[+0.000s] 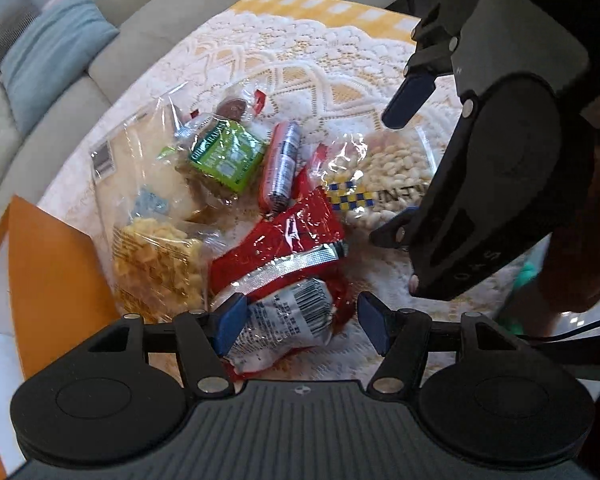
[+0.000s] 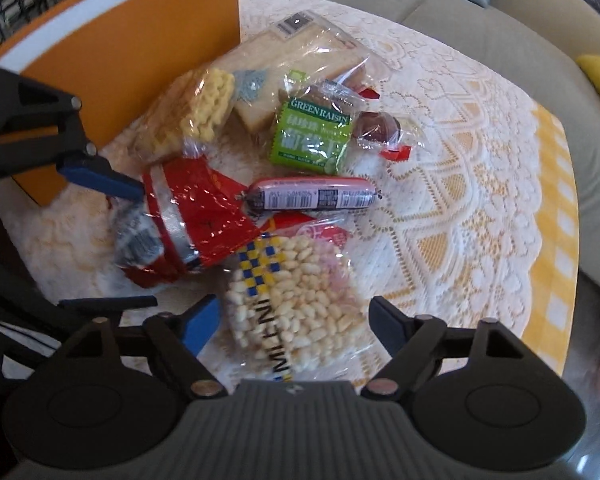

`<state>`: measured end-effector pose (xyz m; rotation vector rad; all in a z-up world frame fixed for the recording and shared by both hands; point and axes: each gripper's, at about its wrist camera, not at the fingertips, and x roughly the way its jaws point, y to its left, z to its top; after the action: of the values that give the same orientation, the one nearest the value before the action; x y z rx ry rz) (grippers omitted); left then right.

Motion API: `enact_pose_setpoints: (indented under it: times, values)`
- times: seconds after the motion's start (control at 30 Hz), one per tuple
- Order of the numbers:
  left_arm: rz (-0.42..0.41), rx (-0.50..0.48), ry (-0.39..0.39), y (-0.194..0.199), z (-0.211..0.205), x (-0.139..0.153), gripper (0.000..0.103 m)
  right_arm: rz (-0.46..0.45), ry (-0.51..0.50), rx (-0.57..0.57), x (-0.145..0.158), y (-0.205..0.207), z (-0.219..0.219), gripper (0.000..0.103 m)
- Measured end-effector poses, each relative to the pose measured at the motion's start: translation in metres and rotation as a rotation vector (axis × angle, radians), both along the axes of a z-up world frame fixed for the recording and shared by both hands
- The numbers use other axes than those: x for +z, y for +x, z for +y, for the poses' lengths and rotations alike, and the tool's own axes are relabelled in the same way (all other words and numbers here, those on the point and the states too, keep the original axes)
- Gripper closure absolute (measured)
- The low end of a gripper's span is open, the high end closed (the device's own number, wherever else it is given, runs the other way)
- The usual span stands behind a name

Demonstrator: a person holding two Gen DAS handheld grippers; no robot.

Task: Organize snacks
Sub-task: 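Grasp the red chip bag with the left gripper while the right grasps the white-puff bag, then carry both bags over the box and open both grippers to drop them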

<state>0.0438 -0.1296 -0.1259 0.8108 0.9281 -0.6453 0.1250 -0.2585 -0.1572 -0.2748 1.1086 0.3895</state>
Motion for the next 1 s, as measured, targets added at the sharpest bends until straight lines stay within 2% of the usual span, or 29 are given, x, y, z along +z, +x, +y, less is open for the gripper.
enact_pose_setpoints:
  times: [0.17, 0.23, 0.37, 0.5, 0.67, 0.77, 1.0]
  values:
    - [-0.047, -0.007, 0.027, 0.004, -0.003, -0.007, 0.023, 0.041, 0.016, -0.022, -0.007, 0.005, 0.000, 0.023]
    - [-0.061, 0.001, 0.036, 0.009, -0.006, -0.012, 0.018, 0.059, 0.016, -0.033, -0.012, 0.008, 0.000, 0.023]
    - [-0.055, 0.032, 0.015, 0.017, -0.003, -0.013, 0.016, 0.066, 0.030, -0.048, -0.014, 0.009, -0.002, 0.025]
    - [-0.064, 0.038, 0.003, 0.015, -0.003, -0.010, 0.025, 0.073, 0.054, -0.070, -0.013, 0.009, -0.006, 0.025]
    - [-0.097, 0.041, 0.001, 0.003, -0.003, 0.003, 0.043, 0.057, 0.065, -0.076, -0.008, 0.006, -0.006, 0.025]
    - [-0.095, 0.062, -0.006, 0.002, -0.002, 0.012, 0.051, 0.057, 0.076, -0.095, -0.004, 0.005, -0.007, 0.025]
    - [-0.068, 0.126, -0.095, 0.003, 0.012, 0.036, 0.059, 0.032, 0.097, -0.129, 0.007, -0.001, -0.009, 0.025]
